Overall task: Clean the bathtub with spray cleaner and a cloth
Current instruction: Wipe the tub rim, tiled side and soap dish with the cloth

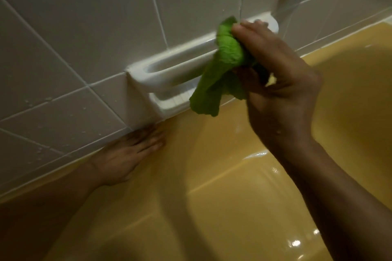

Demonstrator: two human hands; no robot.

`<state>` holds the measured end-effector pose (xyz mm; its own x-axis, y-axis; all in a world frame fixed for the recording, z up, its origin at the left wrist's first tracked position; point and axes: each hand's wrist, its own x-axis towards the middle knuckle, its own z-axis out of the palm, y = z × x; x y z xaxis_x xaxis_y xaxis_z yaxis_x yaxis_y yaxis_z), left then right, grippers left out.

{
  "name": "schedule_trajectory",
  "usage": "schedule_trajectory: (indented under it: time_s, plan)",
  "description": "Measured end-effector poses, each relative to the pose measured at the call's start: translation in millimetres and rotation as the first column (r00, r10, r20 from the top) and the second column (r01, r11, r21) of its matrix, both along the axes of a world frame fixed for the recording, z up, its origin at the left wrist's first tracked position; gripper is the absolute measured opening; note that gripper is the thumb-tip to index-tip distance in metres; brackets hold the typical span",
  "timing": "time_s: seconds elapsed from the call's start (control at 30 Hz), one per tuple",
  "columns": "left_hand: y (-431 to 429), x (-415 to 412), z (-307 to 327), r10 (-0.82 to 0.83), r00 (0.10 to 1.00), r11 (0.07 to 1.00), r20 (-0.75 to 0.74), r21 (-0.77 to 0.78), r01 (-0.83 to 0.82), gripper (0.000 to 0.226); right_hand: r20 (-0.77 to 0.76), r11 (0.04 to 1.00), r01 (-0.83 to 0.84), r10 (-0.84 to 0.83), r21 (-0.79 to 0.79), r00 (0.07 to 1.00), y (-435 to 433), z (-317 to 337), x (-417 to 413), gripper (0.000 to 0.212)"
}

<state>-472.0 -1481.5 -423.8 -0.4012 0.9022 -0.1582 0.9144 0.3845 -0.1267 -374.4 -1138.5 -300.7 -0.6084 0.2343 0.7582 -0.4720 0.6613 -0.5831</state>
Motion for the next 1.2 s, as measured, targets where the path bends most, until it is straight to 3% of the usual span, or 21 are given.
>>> schedule_trajectory:
  time_s: [0.07, 0.13, 0.23, 0.57, 0.67, 0.77, 0.87, 1.0, 1.1, 1.2]
  plan:
    - [3, 4, 1, 0.052, 0.999, 0.998, 0.008, -0.029, -0.052, 0.110, 0.096, 0.994, -0.045, 0.036, 0.101, 0.995, -23, -2, -18, 0.040]
    - [6, 7, 2, 0.077, 0.997, 0.996, 0.007, -0.036, -0.077, 0.118, 0.191, 0.953, -0.040, -0.019, 0.301, 0.981, -43, -10, -33, 0.043]
    - [8, 7, 5, 0.074, 0.997, 0.997, -0.009, -0.002, -0.074, 0.115, 0.192, 0.869, 0.000, -0.109, 0.494, 0.975, -43, -18, -44, 0.047]
    - [-11, 11, -2, 0.136, 0.991, 0.984, 0.021, 0.110, -0.137, 0.103, 0.373, 0.868, -0.050, -0.160, 0.494, 0.914, 62, -3, -57, 0.058]
    - [-8, 22, 4, 0.220, 0.973, 0.942, 0.064, 0.247, -0.229, 0.072, 0.373, 0.869, -0.061, -0.147, 0.492, 0.916, 64, -4, -61, 0.059]
    - [9, 36, 34, 0.225, 0.966, 0.859, -0.125, 0.493, -0.137, 0.043, 0.335, 0.896, -0.014, -0.152, 0.443, 0.930, 53, -12, -60, 0.058]
    - [33, 46, 90, 0.254, 0.893, 0.784, -0.372, 0.619, 0.035, 0.038, 0.321, 0.902, -0.007, -0.146, 0.432, 0.936, 53, -13, -60, 0.058]
    - [63, 41, 162, 0.196, 0.841, 0.813, -0.505, 0.563, 0.148, 0.041, 0.342, 0.903, -0.028, -0.134, 0.429, 0.930, 56, -14, -64, 0.057]
    - [93, 52, 206, 0.040, 0.784, 0.851, -0.620, 0.432, 0.298, 0.035, 0.353, 0.903, -0.040, -0.126, 0.427, 0.927, 56, -11, -62, 0.056]
    - [111, 64, 242, -0.024, 0.726, 0.884, -0.687, 0.324, 0.336, 0.037, 0.382, 0.905, -0.062, -0.115, 0.421, 0.917, 55, -6, -60, 0.057]
